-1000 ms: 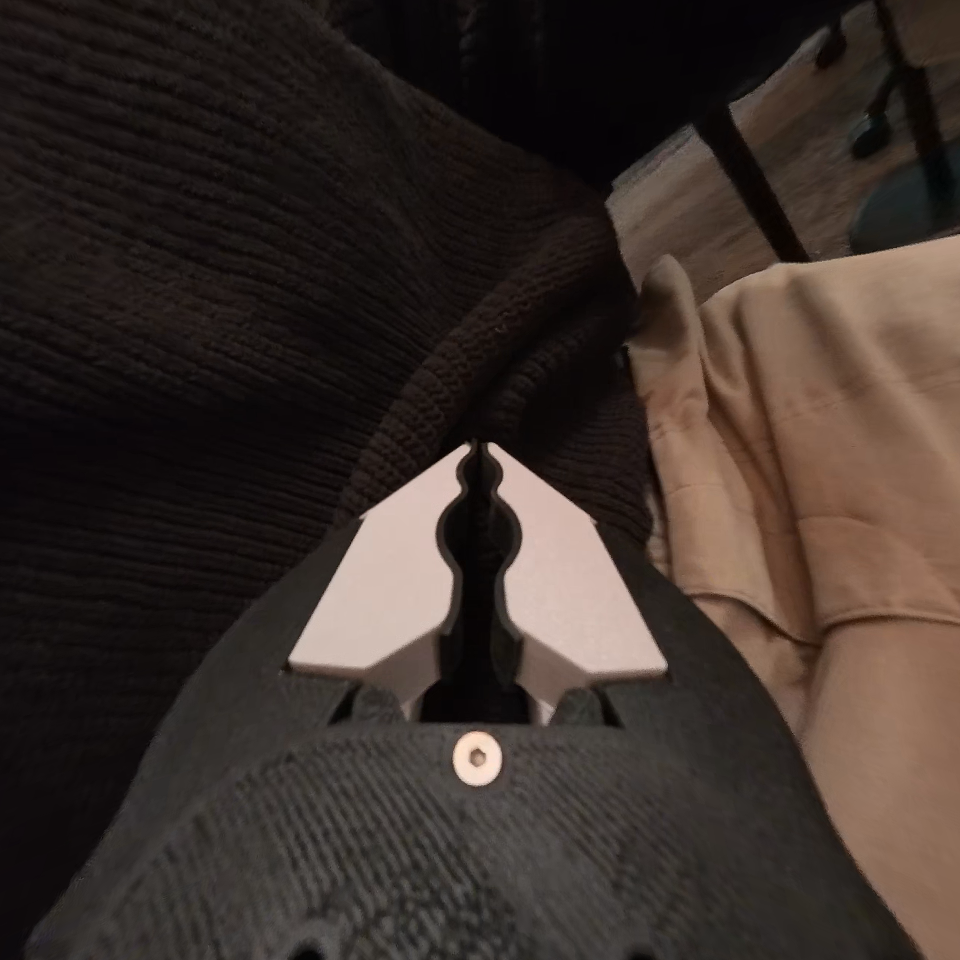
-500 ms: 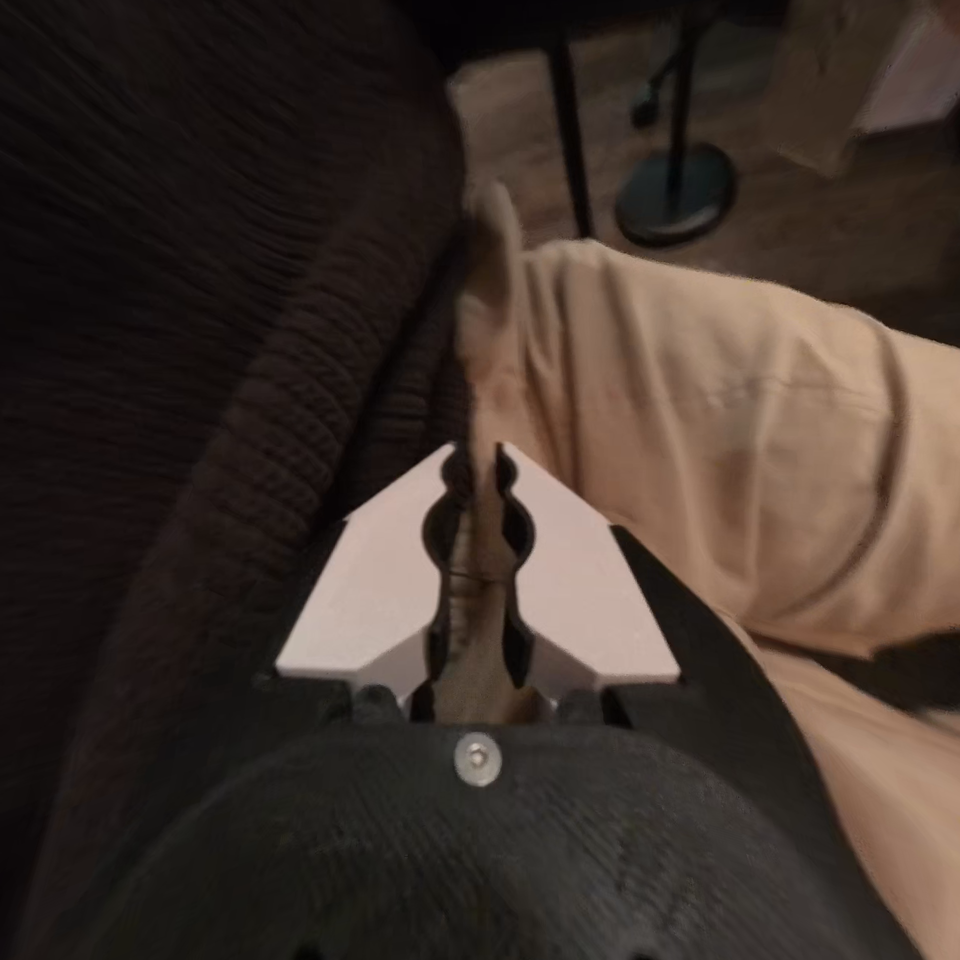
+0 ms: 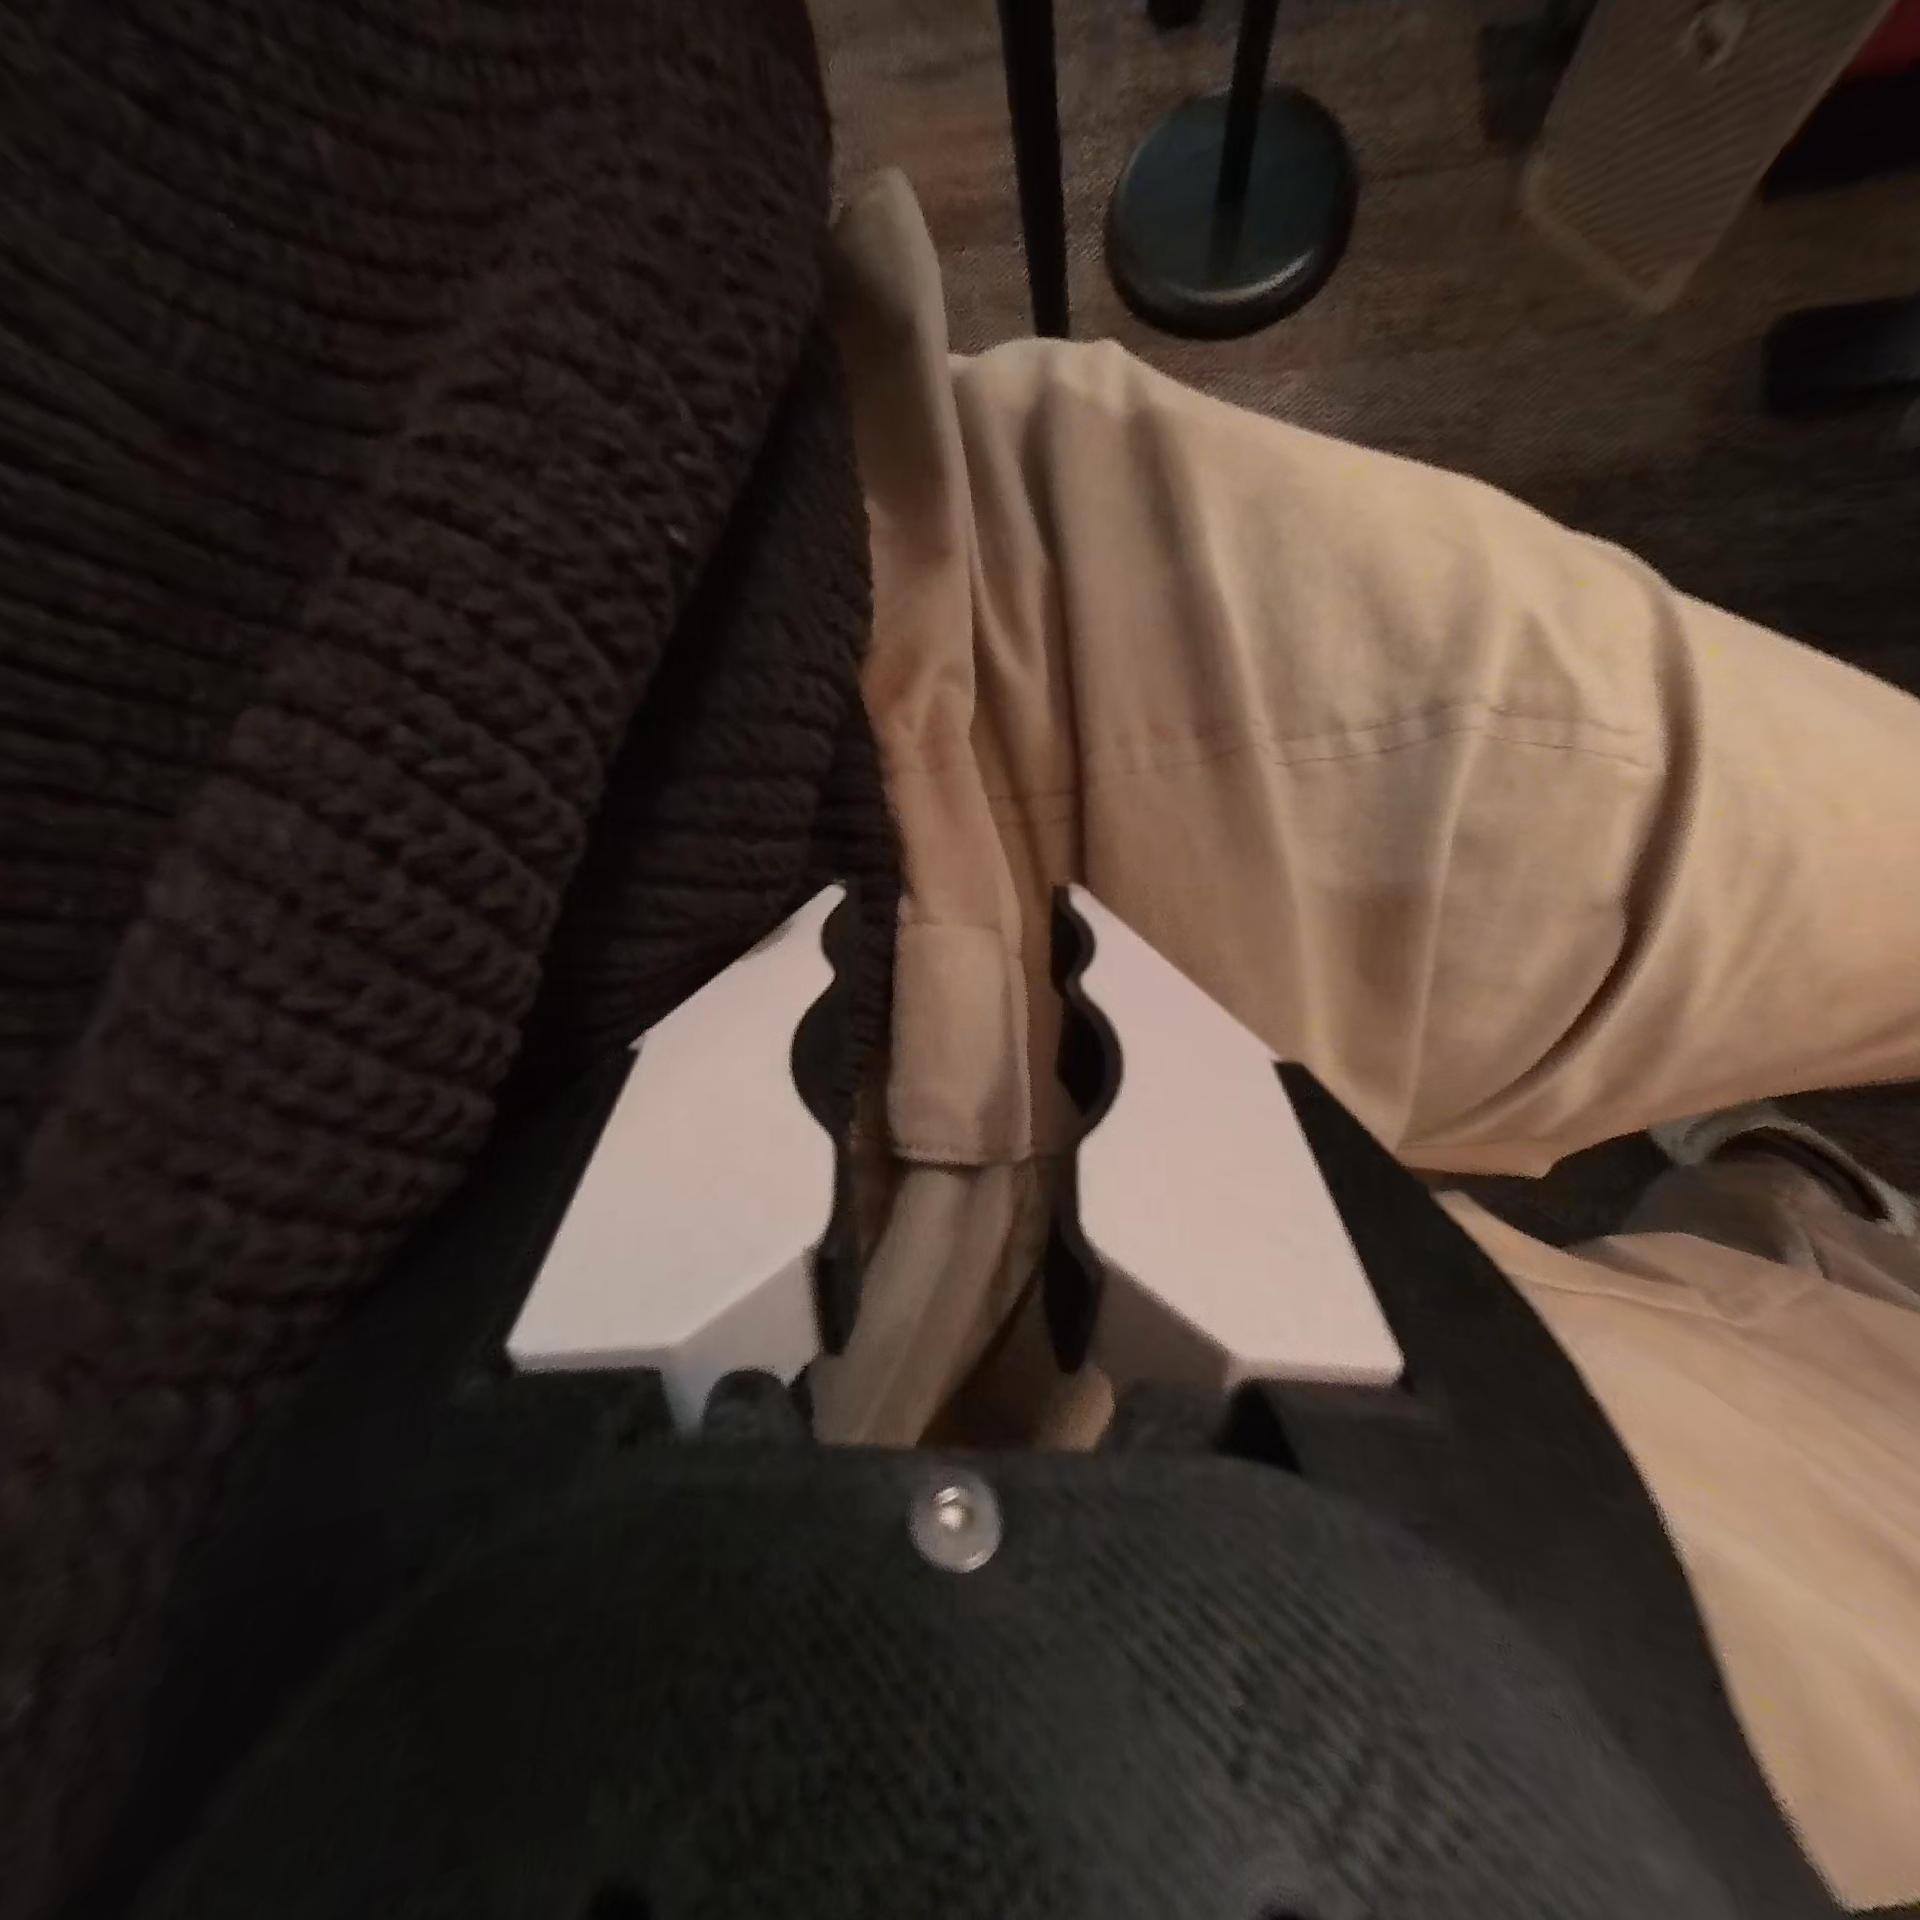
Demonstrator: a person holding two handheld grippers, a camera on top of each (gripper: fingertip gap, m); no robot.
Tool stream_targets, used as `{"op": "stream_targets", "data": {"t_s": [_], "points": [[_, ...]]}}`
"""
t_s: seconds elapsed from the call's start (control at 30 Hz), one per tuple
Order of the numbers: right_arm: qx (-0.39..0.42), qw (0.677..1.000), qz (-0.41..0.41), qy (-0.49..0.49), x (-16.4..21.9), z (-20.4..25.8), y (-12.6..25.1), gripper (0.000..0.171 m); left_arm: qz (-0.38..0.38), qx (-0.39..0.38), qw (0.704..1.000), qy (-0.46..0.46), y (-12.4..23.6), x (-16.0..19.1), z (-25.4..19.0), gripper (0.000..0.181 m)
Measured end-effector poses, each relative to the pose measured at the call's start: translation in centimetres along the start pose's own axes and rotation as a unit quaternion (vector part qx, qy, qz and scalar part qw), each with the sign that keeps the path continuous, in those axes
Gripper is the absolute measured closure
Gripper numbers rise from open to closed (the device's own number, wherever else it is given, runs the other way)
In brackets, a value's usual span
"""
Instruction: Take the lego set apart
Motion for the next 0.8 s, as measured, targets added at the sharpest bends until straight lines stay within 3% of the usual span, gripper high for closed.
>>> {"op": "stream_targets", "data": {"t_s": [0.1, 0.23, 0.37, 0.57, 0.63, 0.7, 0.8], "points": [[-0.04, 0.999, 0.013, -0.01, 0.1, -0.4, -0.6, 0.149, 0.002, 0.001, 1.0, -0.001, 0.0, 0.0, 0.0, 0.178], [0.011, 0.999, 0.009, -0.031, 0.0, -1.2, -0.5, 0.164, 0.003, 0.004, 1.0, -0.002, 0.0, 0.0, 0.0, 0.178], [-0.066, 0.99, -0.012, -0.123, 0.7, -2.7, -1.1, 0.162, 0.003, 0.006, 1.0, -0.001, 0.1, 0.0, 0.0, 0.177], [-0.03, 0.994, -0.056, -0.088, 0.7, -0.6, 2.4, 0.141, -0.002, 0.003, 1.0, -0.001, 0.4, -0.1, 0.0, 0.178], [-0.091, 0.985, -0.112, -0.1, 0.5, 0.7, 3.3, 0.153, -0.001, 0.004, 1.0, 0.003, 0.3, 0.0, 0.2, 0.178], [-0.207, 0.958, -0.155, -0.124, 0.2, 2.1, 3.5, 0.163, 0.002, 0.007, 1.0, 0.008, 0.2, 0.0, 0.3, 0.178], [-0.246, 0.946, -0.142, -0.154, -0.1, 2.6, 2.9, 0.171, 0.002, 0.005, 1.0, 0.009, 0.1, 0.1, 0.2, 0.178]]}}
Point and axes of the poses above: each gripper's, where its closed fingertips meet, y back along the fingers, x out of its underside, z = x × y across the jaws, the point moved 9 cm from there along y, back along the fingers, and after that the axes turned 12 degrees about z, right-handed, at the moved point
